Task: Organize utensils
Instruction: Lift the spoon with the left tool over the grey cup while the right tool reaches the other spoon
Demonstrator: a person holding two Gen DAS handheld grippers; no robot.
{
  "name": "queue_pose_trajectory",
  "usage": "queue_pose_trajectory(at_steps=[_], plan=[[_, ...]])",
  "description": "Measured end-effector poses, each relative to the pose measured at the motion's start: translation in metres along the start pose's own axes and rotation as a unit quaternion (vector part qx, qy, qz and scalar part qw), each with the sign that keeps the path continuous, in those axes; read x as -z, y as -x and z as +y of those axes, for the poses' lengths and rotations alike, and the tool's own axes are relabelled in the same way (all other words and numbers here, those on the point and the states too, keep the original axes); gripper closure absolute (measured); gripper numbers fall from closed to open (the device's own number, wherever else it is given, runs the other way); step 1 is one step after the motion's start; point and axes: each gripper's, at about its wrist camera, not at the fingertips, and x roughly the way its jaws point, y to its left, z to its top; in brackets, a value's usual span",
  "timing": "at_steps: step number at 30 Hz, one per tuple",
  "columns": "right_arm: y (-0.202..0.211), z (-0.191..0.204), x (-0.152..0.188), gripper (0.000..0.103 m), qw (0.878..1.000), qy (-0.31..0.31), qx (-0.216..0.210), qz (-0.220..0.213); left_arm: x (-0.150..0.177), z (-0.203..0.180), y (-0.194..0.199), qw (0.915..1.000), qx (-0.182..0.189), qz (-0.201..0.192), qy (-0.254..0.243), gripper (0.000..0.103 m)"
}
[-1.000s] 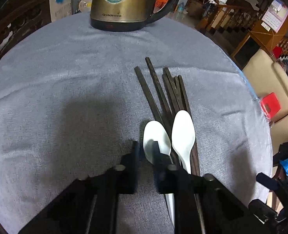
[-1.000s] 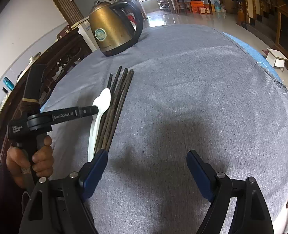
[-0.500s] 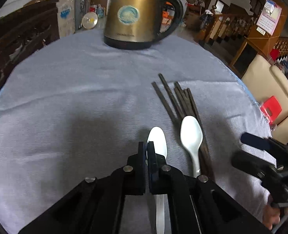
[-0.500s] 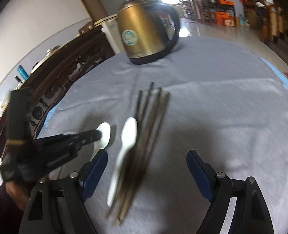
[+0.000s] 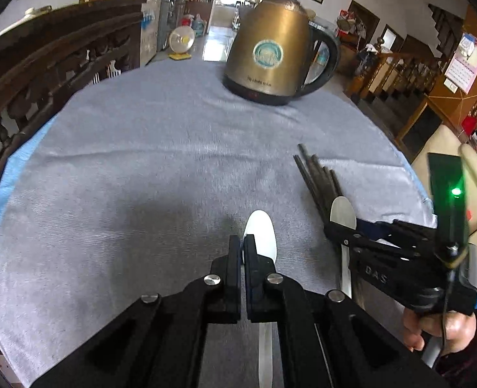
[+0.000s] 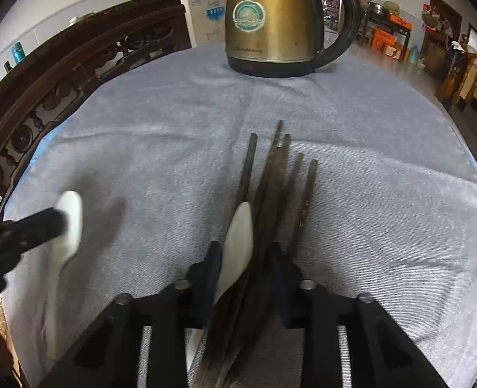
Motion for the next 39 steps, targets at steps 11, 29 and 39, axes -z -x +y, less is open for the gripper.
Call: queue_pose_trajectory(at_steps=[11,29,39], plan=[[0.062,-0.037,0.022,0.088,0.990,-0.071,-0.091,-0.085,0.007,-0.015,0.066,0.9976,0.032,-0.060,0.016,0.101],[0.068,-0.066,0.041,0.030,0.987,-0.135,-0.079,-0.041,0.024,-0.038,0.129,0.9925,0.056,-0.107,0.021,0.101],[0.014,-0.058,0.031,0.069,0.986,-0.148,-0.009,0.073,0.032,-0.049,0.142,0.9889,0.078,-0.125,0.018,0.101]])
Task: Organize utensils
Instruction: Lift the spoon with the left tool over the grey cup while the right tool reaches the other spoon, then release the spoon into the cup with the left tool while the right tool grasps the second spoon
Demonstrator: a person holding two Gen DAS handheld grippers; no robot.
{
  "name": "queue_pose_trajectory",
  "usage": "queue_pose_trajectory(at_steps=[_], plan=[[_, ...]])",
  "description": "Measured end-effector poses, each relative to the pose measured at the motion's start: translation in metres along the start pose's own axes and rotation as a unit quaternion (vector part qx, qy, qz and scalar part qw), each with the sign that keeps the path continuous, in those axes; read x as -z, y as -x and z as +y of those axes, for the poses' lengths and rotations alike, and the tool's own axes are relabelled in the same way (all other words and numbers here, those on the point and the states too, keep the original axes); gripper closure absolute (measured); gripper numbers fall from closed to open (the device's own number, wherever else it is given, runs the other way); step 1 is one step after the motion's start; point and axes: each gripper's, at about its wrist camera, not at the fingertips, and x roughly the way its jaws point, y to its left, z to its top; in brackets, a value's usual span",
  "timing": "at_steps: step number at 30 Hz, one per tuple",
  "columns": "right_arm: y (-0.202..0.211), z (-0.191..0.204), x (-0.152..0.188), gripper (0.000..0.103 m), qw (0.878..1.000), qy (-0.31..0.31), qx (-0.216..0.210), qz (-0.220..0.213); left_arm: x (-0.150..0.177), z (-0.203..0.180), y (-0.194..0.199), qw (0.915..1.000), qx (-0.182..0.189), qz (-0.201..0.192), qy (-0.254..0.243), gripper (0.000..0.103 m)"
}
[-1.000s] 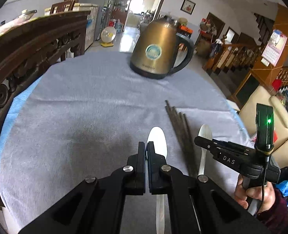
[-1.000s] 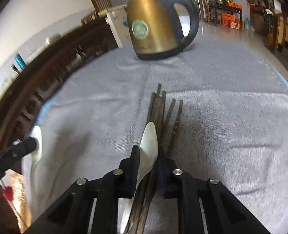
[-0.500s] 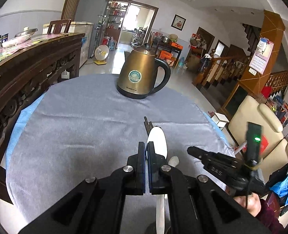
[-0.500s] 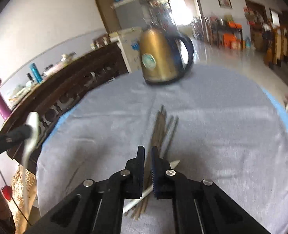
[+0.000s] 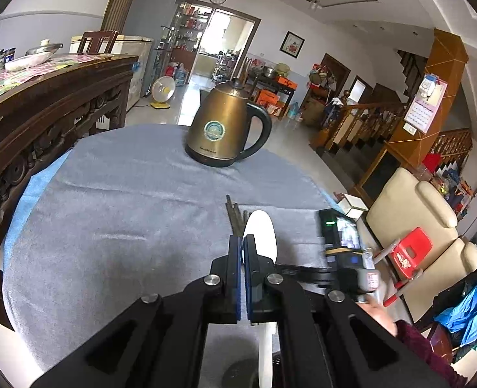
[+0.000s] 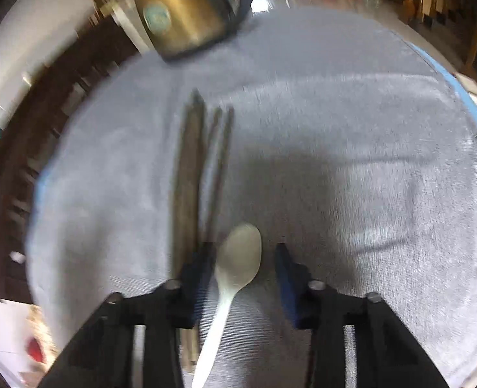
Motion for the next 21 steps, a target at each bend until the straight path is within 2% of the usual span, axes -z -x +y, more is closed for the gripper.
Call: queue_pose_trajectory(at_steps=[1,5,8,9,11,14,17,19,20,21], plan=[[0.001,0.006,0.000,0.072,1.000,0.011,0.017,-0.014,0.002,-0.002,0.001,1.0000,0.005,-0.003,0.001,0.101],[-0.003,0.018,0.002,0.072,0.998,0.039,0.042,-0.020,0.010,-0.008,0.007,0.9997,0.018,-0.013,0.010,0.101],[0.002,0.013,0.009,0.073,0.999,0.029,0.022,-0.026,0.018,-0.015,0.009,0.9995,0.007,-0.030,0.004,0.101],[0.006,0.011,0.012,0.087,0.999,0.025,0.012,-0.035,0.022,-0.016,0.009,0.9994,0.004,-0.035,0.003,0.101],[0.021,0.004,0.019,0.102,0.998,0.020,-0.004,-0.060,0.029,-0.019,0.003,0.9995,-0.002,-0.033,0.005,0.101],[0.037,-0.004,0.030,0.102,0.996,0.017,-0.010,-0.085,0.042,-0.021,-0.008,0.9997,-0.018,-0.019,0.000,0.101],[0.037,-0.009,0.035,0.101,0.997,0.022,-0.024,-0.071,0.050,-0.018,-0.014,0.9997,-0.017,-0.003,0.018,0.101],[0.038,-0.013,0.034,0.099,0.997,0.023,-0.040,-0.062,0.053,-0.017,-0.011,0.9996,-0.022,-0.007,0.016,0.101],[0.038,-0.014,0.035,0.091,0.997,0.023,-0.052,-0.049,0.055,-0.017,-0.009,0.9996,-0.025,-0.010,0.011,0.101],[0.040,-0.015,0.035,0.075,0.997,0.024,-0.059,-0.045,0.056,-0.017,-0.007,0.9996,-0.025,-0.010,0.008,0.101]])
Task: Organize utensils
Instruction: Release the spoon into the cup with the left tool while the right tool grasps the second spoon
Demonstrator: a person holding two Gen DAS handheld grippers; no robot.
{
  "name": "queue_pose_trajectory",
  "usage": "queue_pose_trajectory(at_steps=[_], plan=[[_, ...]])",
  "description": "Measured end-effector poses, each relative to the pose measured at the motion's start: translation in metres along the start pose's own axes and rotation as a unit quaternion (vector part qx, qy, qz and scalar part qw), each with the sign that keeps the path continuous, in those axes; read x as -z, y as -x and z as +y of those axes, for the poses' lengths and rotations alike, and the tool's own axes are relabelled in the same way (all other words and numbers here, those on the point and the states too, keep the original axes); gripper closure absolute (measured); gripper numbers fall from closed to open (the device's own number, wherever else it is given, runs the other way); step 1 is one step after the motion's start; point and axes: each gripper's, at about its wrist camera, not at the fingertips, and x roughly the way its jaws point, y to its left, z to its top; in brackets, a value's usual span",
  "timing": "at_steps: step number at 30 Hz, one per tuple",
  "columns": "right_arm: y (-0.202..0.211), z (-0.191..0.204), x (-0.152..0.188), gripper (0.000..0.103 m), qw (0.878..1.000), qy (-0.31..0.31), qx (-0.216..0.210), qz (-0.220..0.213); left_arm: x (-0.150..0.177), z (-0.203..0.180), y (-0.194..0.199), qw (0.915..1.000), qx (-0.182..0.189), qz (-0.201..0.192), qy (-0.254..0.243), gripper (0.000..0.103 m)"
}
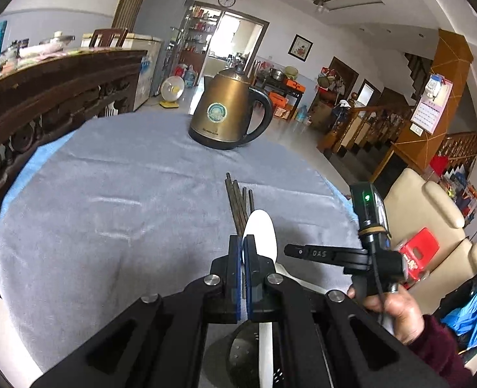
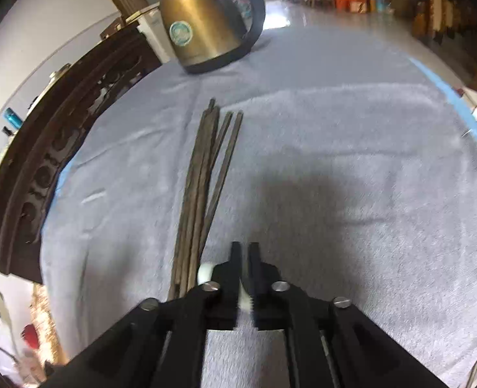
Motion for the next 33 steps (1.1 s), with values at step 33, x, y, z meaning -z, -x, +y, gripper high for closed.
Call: queue_pose_trajectory(at_steps=[33], plan=[[0.047,-0.001,0.037,0.069,0.992,0.090,-0.074,-0.055,0.043,-0.010,0.020,0.9969,-0.018,0.030,-0.071,0.101]])
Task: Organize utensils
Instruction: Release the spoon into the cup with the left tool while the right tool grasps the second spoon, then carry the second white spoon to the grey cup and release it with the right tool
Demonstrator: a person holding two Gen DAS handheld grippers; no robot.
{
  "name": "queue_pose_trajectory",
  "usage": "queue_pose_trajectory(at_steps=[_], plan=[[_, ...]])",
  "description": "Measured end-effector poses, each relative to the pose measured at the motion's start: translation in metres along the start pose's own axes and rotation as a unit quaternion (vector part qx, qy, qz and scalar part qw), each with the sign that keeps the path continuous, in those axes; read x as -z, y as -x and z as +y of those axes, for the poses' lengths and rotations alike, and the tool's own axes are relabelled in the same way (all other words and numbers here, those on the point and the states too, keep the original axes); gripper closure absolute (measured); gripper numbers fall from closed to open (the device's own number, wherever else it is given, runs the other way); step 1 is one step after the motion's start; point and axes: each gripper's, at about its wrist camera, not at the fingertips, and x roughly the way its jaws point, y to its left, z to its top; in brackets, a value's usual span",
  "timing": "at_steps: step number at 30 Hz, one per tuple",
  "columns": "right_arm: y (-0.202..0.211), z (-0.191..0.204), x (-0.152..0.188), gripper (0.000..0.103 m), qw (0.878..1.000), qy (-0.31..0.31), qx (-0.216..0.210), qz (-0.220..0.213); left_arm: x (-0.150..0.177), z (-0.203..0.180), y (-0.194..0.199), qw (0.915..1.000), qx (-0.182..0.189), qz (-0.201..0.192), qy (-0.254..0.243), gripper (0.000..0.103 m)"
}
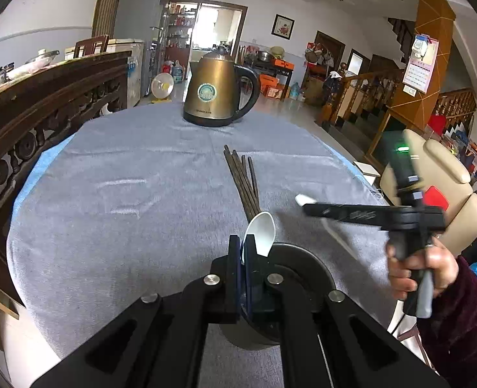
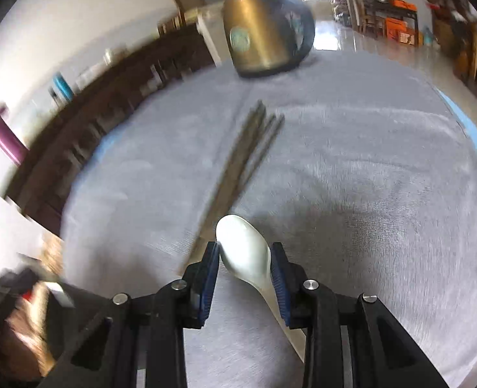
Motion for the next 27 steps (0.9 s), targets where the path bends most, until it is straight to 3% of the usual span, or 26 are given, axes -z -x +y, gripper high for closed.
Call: queue_pose_trajectory(at_steps=[3,8,11,15,22,27], plan=[[0.031,-0.003,0.007,0.069,0.995,-0.042,-0.069,-0.063,-0.002,0.002,0.005,1.0000,-0.001,-0.006,0.004,0.101],[0.059,-0.003,0.010,0.068,0.971,-0.096,-0.175,-0.129,-0.007,0.006,0.014,0.9997,-0.008,-0.018,0.010,0.101],[0.073,0.006,0.011,0.068,0.944,-0.126,-0.255,-0.165,-0.008,0.006,0.018,0.9997,-0.006,-0.022,0.010,0.101],[0.075,0.031,0.009,0.068,0.913,-0.144,-0.328,-0.193,-0.003,-0.001,0.015,0.9999,-0.007,-0.014,0.004,0.101],[0.053,0.065,0.018,0.068,0.897,-0.149,-0.362,-0.204,-0.007,0.004,0.029,0.9994,-0.008,-0.031,0.013,0.101],[0.027,0.062,0.025,0.068,0.897,-0.165,-0.364,-0.190,-0.006,0.003,0.034,0.9993,-0.011,-0.035,0.009,0.101]])
